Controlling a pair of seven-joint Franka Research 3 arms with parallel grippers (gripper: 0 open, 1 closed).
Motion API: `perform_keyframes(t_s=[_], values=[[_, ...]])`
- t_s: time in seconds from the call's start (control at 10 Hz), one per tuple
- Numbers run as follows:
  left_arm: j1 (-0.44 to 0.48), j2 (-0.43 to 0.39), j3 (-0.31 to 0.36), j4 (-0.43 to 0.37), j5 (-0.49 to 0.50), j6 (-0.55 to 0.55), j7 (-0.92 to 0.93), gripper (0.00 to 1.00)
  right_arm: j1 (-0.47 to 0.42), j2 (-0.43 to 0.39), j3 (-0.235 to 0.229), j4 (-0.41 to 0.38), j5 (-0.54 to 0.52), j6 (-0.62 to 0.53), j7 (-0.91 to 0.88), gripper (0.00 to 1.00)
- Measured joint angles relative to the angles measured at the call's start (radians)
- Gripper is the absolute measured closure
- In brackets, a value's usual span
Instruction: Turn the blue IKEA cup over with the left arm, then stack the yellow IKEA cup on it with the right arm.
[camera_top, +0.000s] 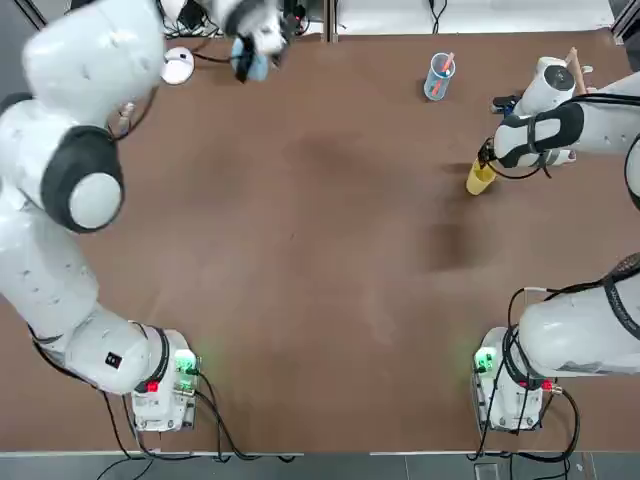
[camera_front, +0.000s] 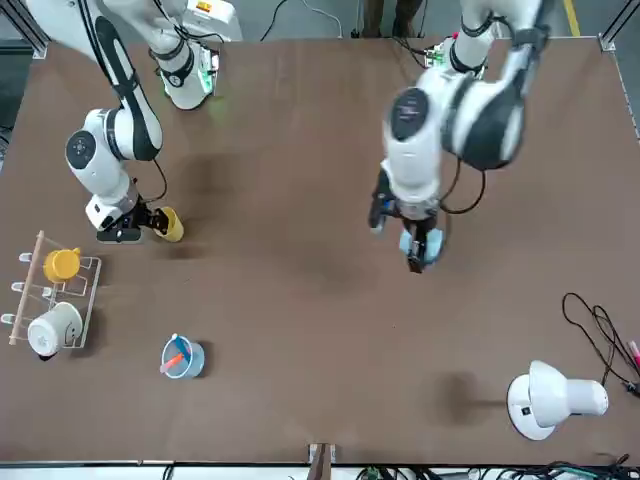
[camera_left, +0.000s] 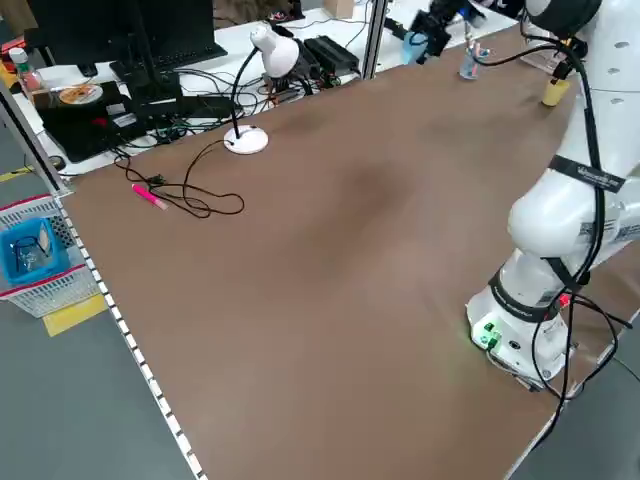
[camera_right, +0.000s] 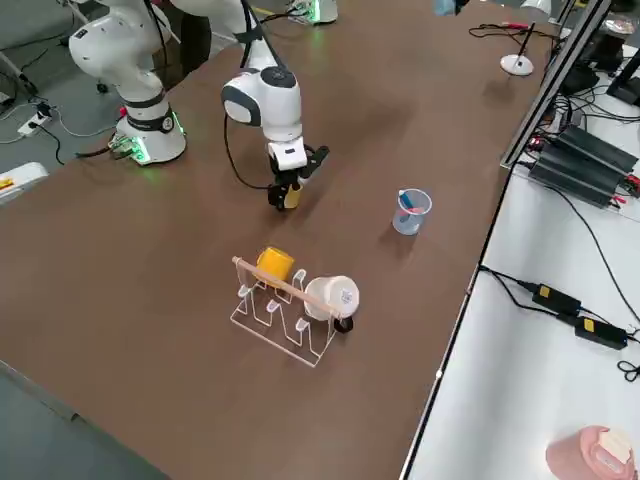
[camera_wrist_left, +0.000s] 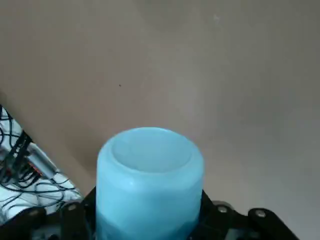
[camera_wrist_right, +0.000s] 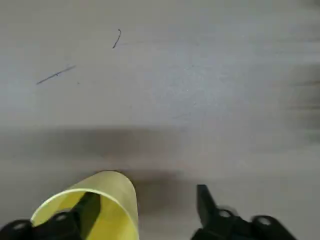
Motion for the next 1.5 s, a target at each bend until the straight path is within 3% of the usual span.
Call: perform_keyframes(t_s=[0.2, 0.4, 0.7, 0.9, 1.3, 1.5], values=[[-0.154, 0.114, 0.002, 0.038, 0.165, -0.067, -0.121, 0.31, -0.002, 0.003, -0.001, 0.001, 0.000, 0.000, 0.016, 0.57], [-0.264, 0.222, 0.006, 0.085, 0.301, -0.125, -0.161, 0.31, -0.001, 0.002, 0.006, 0.006, 0.002, -0.003, 0.067, 0.86], [-0.347, 0.383, 0.010, 0.181, 0.481, -0.183, -0.171, 0.31, 0.002, -0.014, 0.021, 0.033, 0.001, -0.070, 0.084, 0.94], [-0.401, 0.441, 0.038, 0.201, 0.544, -0.199, -0.172, 0.31, 0.001, -0.016, 0.020, 0.040, 0.000, -0.092, 0.080, 0.95], [-0.624, 0.529, 0.265, 0.221, 0.549, -0.211, -0.246, 0.30, -0.001, -0.035, 0.019, 0.074, 0.000, -0.119, 0.080, 0.96], [-0.657, 0.601, 0.294, 0.250, 0.551, -0.210, -0.297, 0.30, 0.000, -0.050, 0.026, 0.101, 0.039, -0.128, 0.080, 0.96]])
